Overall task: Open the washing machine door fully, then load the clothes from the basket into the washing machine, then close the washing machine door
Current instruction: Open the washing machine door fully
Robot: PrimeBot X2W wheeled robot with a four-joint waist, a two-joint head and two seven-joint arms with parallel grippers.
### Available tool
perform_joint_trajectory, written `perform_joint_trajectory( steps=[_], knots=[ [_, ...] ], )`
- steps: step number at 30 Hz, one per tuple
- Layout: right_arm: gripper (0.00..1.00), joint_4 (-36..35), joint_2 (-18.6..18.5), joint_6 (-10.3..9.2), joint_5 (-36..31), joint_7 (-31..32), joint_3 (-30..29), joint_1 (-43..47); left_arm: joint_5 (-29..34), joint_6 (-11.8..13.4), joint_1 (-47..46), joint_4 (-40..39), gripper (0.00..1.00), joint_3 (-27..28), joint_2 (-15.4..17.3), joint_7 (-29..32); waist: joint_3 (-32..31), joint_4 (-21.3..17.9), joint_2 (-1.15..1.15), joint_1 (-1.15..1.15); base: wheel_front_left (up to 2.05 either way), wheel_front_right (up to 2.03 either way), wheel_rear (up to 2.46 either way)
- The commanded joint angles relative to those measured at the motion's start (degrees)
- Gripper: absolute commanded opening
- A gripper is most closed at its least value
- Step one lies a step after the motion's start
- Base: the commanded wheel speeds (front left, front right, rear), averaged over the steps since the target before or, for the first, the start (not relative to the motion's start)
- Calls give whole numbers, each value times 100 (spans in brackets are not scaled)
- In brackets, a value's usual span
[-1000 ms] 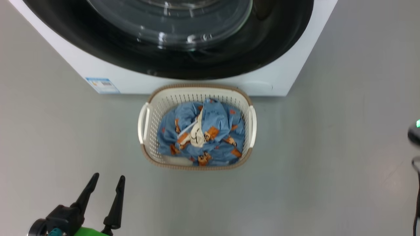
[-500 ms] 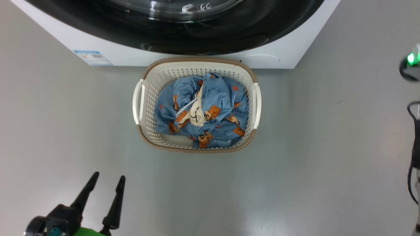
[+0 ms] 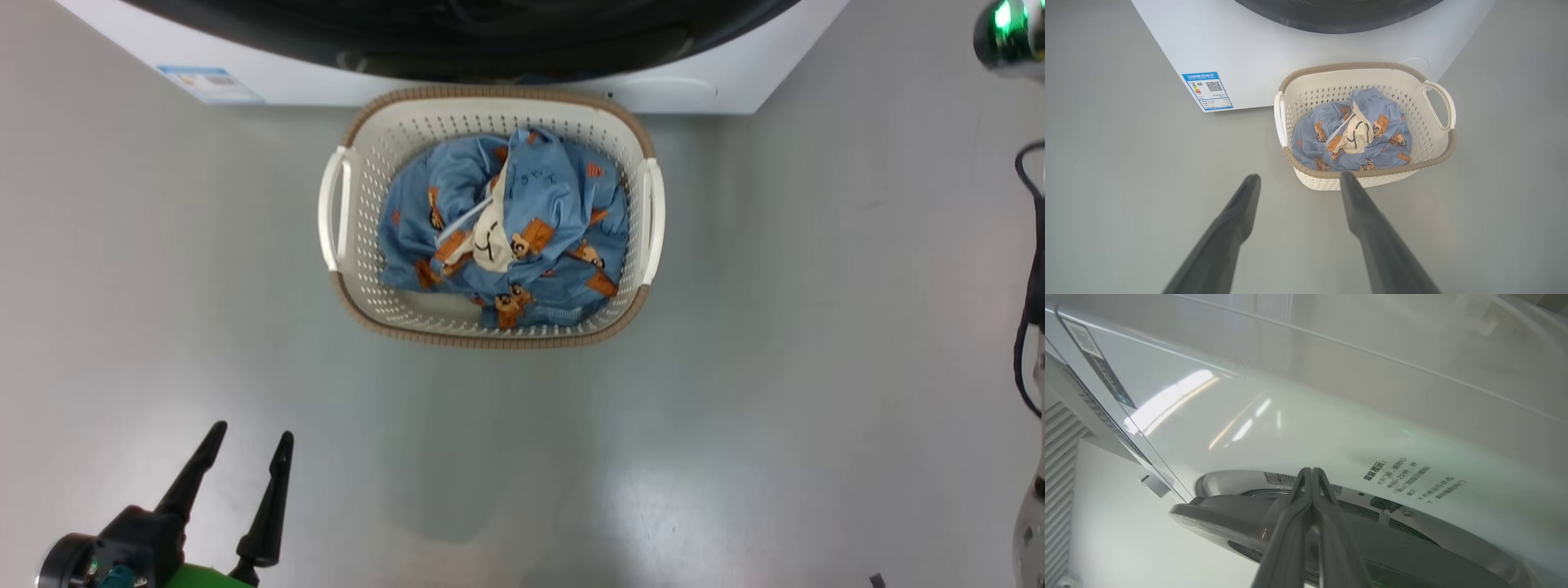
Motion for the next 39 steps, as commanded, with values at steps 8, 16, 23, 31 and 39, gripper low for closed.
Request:
perform_joint_trajectory(
  steps=[8, 16, 23, 31, 39],
  knots=[
    [0, -77, 77, 10, -91, 418, 385, -548, 32, -8, -99, -66, 100, 270, 225, -37, 464, 4, 0, 0, 0, 0, 0],
    [0, 59, -76, 10, -178, 687, 538, -828, 107, -8, -61, 136, 100, 378, 309, -37, 549, 76, 0, 0, 0, 0, 0],
    [0, 262, -198, 10, -242, 896, 694, -1007, 169, -8, 22, 199, 100, 367, 291, -37, 511, 133, 0, 0, 0, 0, 0],
    [0, 466, -329, 10, -244, 1205, 889, -1075, 215, -8, 26, 281, 100, 321, 286, -37, 419, 163, 0, 0, 0, 0, 0],
    [0, 406, -315, 10, -119, 1466, 990, -1078, 196, -8, -8, 340, 100, 343, 280, -37, 443, 85, 0, 0, 0, 0, 0]
  ],
)
